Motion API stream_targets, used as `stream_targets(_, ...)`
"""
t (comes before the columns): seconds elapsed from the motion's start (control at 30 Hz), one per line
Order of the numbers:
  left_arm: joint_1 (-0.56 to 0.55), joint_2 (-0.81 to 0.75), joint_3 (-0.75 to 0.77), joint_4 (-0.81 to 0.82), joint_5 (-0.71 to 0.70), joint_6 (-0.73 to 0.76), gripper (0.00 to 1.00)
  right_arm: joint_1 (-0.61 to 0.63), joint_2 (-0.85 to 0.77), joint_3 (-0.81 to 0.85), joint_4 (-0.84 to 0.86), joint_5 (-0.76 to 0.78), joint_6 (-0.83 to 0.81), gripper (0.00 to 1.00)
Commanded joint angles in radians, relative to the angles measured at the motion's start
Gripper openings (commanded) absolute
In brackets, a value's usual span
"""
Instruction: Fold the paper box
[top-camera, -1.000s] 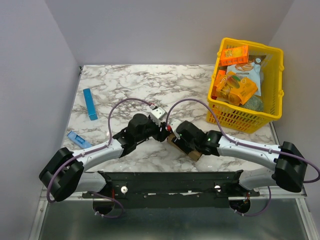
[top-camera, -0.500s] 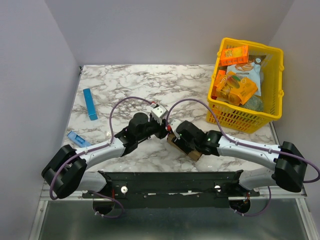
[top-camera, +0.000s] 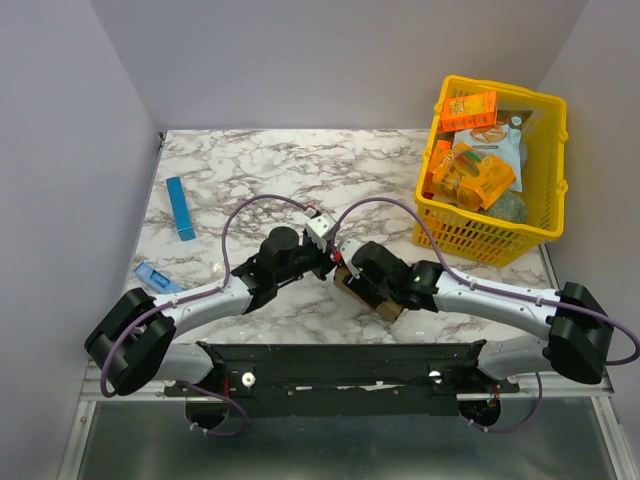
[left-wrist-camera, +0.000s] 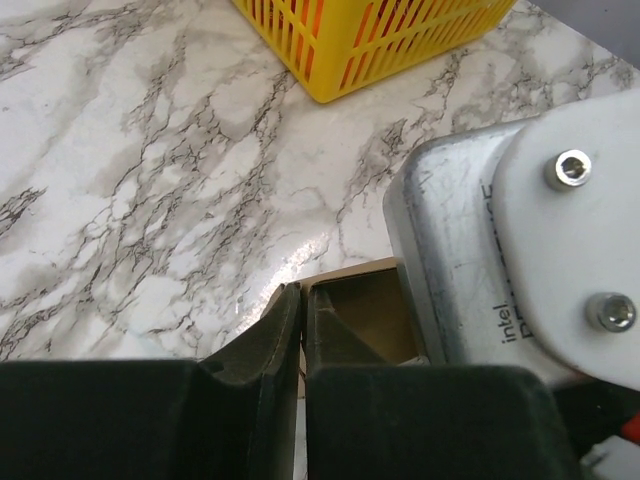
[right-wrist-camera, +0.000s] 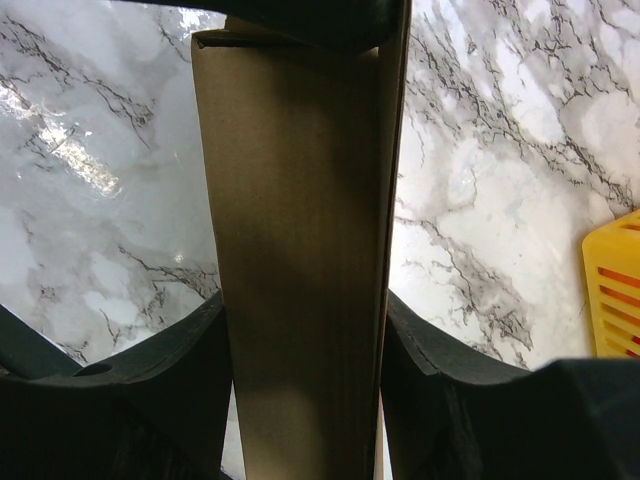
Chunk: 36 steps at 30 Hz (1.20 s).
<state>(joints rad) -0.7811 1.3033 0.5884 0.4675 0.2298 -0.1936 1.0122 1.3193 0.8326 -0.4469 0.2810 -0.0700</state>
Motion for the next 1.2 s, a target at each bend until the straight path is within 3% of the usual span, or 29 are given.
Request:
stream_targets(0.0, -0.014, 0.008, -0.018, 0.023, 0.003, -0.029, 0.09, 0.0, 0.031, -0.026, 0.008, -0.016, 0.009, 0.47)
stream_targets(0.37, -0.023, 0.011, -0.065, 0.029, -0.073, -0.03, 0.0, 0.0, 0.024, -0.026, 0.01, -0.014, 0.012, 0.47)
stream_targets(0.77, -0.047, 0.022, -0.159, 0.088, -0.176, 0.003, 0.0, 0.002, 0.012, -0.036, 0.02, -0.008, 0.015, 0.47)
stream_targets(1.17, -0.095, 0.043, -0.185, 0.112, -0.216, -0.084, 0.0, 0.0, 0.035, -0.044, 0.034, 0.017, 0.019, 0.45)
